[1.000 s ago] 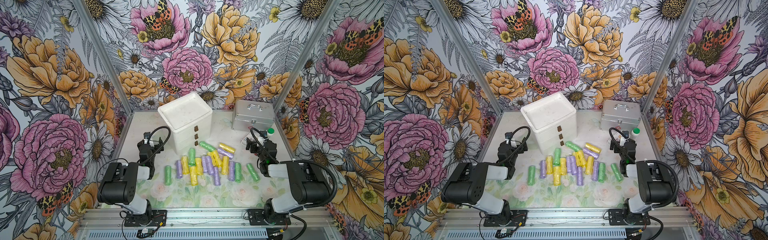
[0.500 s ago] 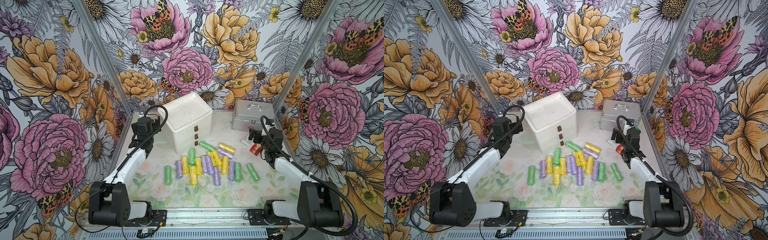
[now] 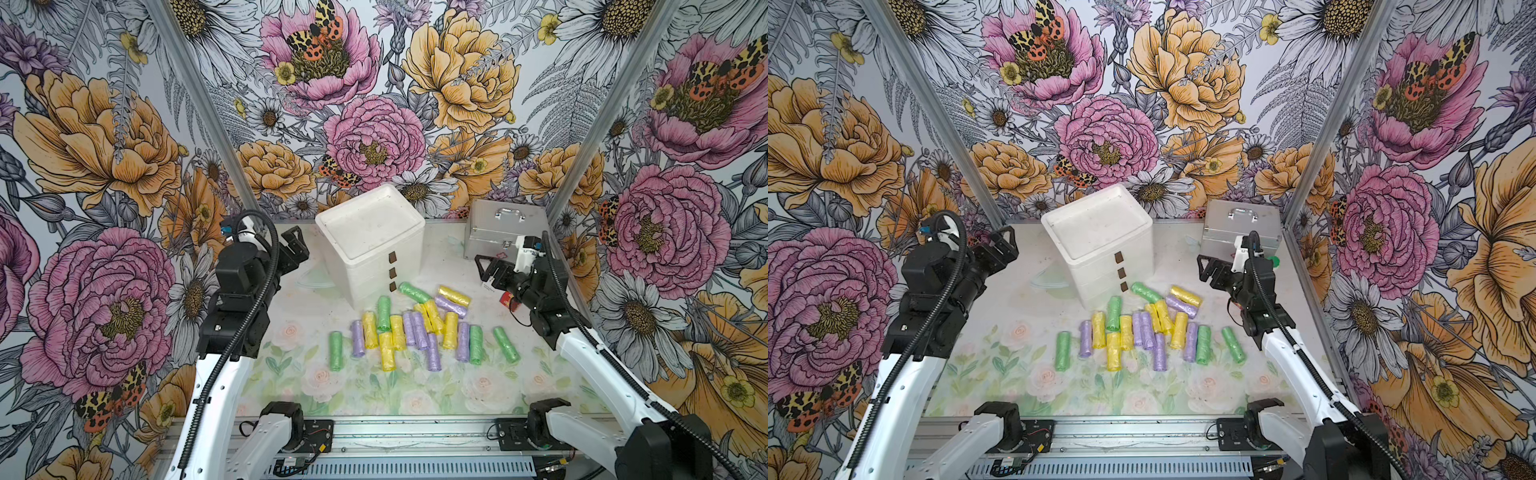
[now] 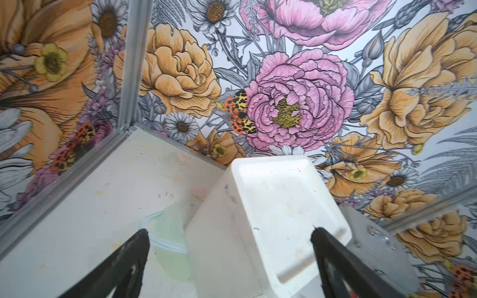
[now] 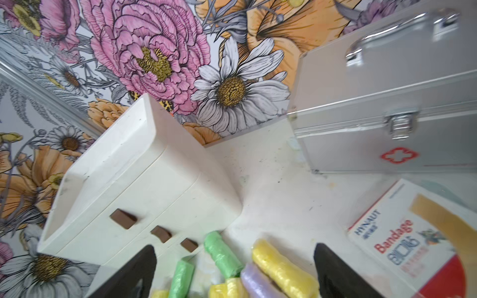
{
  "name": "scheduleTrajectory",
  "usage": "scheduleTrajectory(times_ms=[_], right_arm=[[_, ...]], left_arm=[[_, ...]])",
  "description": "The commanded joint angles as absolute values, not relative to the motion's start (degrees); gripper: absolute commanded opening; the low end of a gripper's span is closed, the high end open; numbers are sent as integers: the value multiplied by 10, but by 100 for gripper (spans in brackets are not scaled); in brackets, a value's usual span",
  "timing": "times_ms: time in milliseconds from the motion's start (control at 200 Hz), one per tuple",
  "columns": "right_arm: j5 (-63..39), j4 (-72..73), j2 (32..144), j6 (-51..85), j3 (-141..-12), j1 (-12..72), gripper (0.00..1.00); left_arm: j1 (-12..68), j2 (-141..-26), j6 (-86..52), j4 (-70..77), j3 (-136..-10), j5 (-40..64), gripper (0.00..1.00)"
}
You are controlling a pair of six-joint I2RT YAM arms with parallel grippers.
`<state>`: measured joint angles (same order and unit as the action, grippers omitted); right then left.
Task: Sort the rolls of trash bags by color and place them into the drawer
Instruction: Open the drawer in the storage box.
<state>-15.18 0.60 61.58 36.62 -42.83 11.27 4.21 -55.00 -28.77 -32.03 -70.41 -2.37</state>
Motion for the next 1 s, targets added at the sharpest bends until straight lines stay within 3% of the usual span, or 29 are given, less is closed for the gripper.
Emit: scheduleTrajectory(times_ms=[0, 210, 666, 876, 991], right_arm=[[-150, 16, 638, 418, -459, 149, 95], [-131, 90, 702, 466, -469, 228, 92], [-147, 131, 797, 480, -496, 286, 91], [-177, 188, 838, 491, -496, 289, 86], [-199, 221, 853, 496, -495, 292, 84]], left_arm=[[37, -637, -344, -395, -758, 72, 97], [33, -769, -374, -412, -816, 76, 82], [79, -868, -372, -450, -903, -48, 84], [100, -917, -352, -498, -959, -104, 83], [114, -942, -351, -521, -983, -132, 76]])
